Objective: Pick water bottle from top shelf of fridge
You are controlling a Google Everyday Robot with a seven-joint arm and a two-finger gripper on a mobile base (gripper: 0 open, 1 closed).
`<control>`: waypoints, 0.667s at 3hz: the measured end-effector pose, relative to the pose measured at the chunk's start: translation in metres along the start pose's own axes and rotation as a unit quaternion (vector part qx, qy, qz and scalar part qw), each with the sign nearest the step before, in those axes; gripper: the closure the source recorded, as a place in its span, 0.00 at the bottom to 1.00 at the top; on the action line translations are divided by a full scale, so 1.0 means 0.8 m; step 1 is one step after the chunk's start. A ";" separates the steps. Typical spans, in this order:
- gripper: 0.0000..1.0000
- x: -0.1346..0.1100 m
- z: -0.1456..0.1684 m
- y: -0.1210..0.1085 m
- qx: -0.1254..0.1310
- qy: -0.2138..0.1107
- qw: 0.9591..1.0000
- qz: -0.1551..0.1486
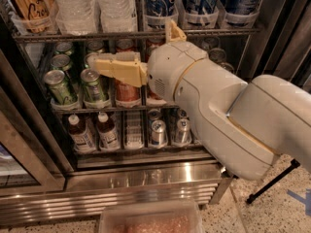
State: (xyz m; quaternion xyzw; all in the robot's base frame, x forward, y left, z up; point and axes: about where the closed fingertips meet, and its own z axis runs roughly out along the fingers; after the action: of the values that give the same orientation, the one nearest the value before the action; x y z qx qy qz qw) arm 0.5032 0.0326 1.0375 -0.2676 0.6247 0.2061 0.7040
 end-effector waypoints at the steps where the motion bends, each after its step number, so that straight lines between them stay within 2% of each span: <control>1: 0.00 -0.026 0.026 -0.020 0.008 -0.008 1.000 -0.004; 2: 0.00 -0.026 0.026 -0.020 0.008 -0.008 1.000 -0.004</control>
Offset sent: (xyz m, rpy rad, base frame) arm 0.0499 -0.0084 0.0380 0.0229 -0.0126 -0.0325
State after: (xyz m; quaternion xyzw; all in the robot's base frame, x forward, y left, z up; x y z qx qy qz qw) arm 0.5268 0.0343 1.0615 -0.2627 0.6200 0.2003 0.7117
